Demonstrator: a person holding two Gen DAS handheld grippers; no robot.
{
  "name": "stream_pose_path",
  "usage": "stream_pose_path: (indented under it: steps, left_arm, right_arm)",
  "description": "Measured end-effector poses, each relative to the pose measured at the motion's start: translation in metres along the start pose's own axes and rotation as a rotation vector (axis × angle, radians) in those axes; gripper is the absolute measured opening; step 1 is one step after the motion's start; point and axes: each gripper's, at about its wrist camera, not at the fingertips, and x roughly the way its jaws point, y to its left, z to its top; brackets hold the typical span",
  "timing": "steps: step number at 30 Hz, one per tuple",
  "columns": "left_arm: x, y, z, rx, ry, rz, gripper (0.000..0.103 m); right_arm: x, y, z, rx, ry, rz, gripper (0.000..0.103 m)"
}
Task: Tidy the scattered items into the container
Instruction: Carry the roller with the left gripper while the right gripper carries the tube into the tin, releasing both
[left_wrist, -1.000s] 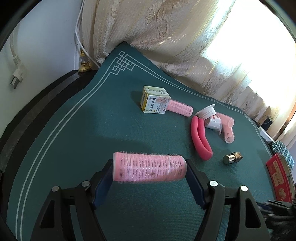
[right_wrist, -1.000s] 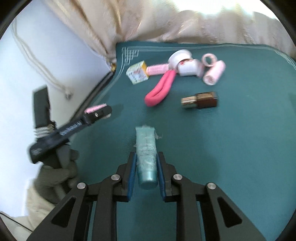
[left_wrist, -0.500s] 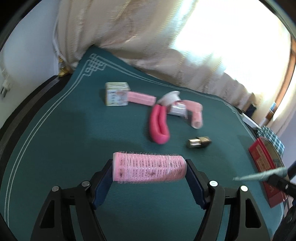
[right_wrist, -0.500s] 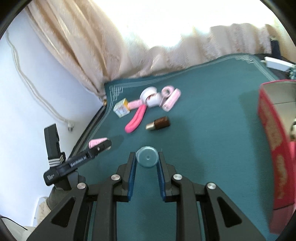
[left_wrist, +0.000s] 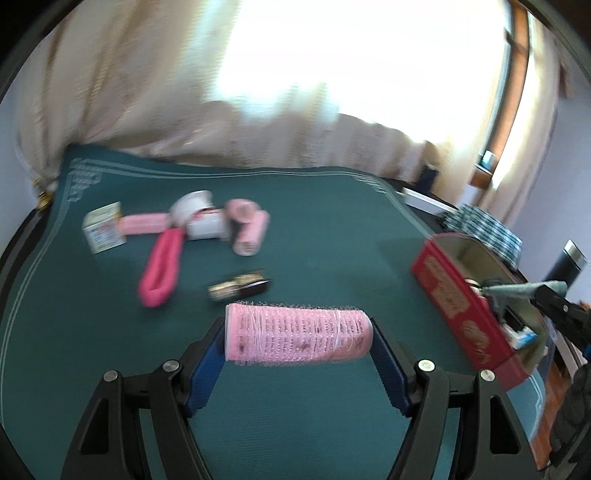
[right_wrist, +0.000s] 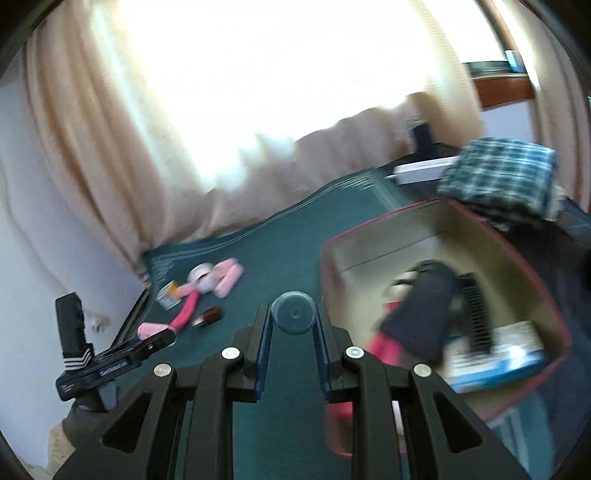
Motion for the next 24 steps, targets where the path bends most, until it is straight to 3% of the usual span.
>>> stream_pose_path:
  steps: [12, 14, 16, 18, 24]
  left_arm:
    - [0.014, -0.088, 0.012, 0.107, 0.038, -0.135, 0.075]
    - [0.015, -0.098, 0.013, 0.124, 0.041, -0.142, 0.075]
    - [0.016, -0.104, 0.014, 0.137, 0.045, -0.149, 0.075]
    - [0.018, -0.111, 0.015, 0.147, 0.049, -0.154, 0.075]
    - [0.024, -0.133, 0.017, 0.188, 0.063, -0.185, 0.075]
  right_arm:
    - [-0.002, -0.061, 0.004, 0.085, 0.001, -0.055, 0.025]
    - [-0.002, -0.068, 0.004, 0.08, -0.004, -0.104, 0.029]
    - [-0.006, -0.074, 0.004, 0.08, -0.015, -0.125, 0.05]
    - [-0.012, -0.077, 0.005, 0.081, -0.037, -0.131, 0.061]
    - [-0.024, -0.085, 0.009, 0.098, -0.078, -0.146, 0.063]
